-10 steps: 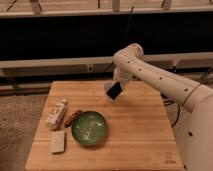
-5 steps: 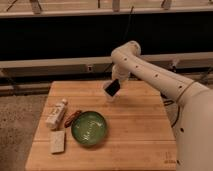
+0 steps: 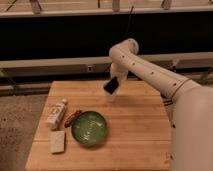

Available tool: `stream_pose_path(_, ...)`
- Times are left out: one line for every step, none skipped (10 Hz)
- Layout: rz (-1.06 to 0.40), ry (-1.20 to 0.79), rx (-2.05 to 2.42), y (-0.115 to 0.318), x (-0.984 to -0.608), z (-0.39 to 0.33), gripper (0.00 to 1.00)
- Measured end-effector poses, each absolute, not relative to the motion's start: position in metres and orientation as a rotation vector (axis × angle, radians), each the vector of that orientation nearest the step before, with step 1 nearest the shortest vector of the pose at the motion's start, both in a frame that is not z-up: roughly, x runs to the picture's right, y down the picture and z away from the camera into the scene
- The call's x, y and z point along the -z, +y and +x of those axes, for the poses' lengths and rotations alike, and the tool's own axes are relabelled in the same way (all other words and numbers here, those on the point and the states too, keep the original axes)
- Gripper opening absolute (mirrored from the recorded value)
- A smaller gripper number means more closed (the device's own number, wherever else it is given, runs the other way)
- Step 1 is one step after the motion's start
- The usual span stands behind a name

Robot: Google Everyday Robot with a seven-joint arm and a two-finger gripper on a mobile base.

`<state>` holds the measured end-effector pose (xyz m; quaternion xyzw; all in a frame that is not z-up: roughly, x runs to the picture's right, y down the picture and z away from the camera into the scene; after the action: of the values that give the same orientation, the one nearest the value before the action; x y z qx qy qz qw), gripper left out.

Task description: Place the eraser in the ceramic cup

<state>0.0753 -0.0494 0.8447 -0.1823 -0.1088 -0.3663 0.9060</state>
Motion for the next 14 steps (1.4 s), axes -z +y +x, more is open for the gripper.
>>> stream_pose_path(-0.374,-0.227,0.76,-0.051,-0.845,0.074,0.05)
stream_pose_path(-0.371,-0.227,0.762,-0.053,-0.847,0.073,0.05)
stream_pose_path(-0.369,-0.227,0.762,-0.054,-0.848,0.073,0.05)
stream_pose_path(-0.369,-0.227,0.764,-0.055,-0.848,0.072,0.05)
stream_pose_path(-0.368,-0.228,0.767,-0.055,-0.848,0.07,0.06)
stream_pose_path(-0.368,-0.229,0.77,-0.055,-0.848,0.069,0.11)
stream_pose_path(-0.366,-0.229,0.771,-0.056,-0.849,0.068,0.2)
stream_pose_path(-0.364,-0.229,0.773,-0.056,-0.849,0.068,0.24)
stream_pose_path(-0.364,-0.23,0.776,-0.056,-0.85,0.066,0.35)
stream_pose_path(-0.363,-0.23,0.777,-0.057,-0.85,0.066,0.43)
stream_pose_path(-0.363,-0.23,0.779,-0.057,-0.85,0.065,0.51)
stream_pose_path(-0.362,-0.23,0.78,-0.057,-0.85,0.064,0.62)
stream_pose_path(-0.361,-0.231,0.782,-0.058,-0.85,0.064,0.71)
stream_pose_path(-0.36,-0.231,0.784,-0.058,-0.85,0.063,0.78)
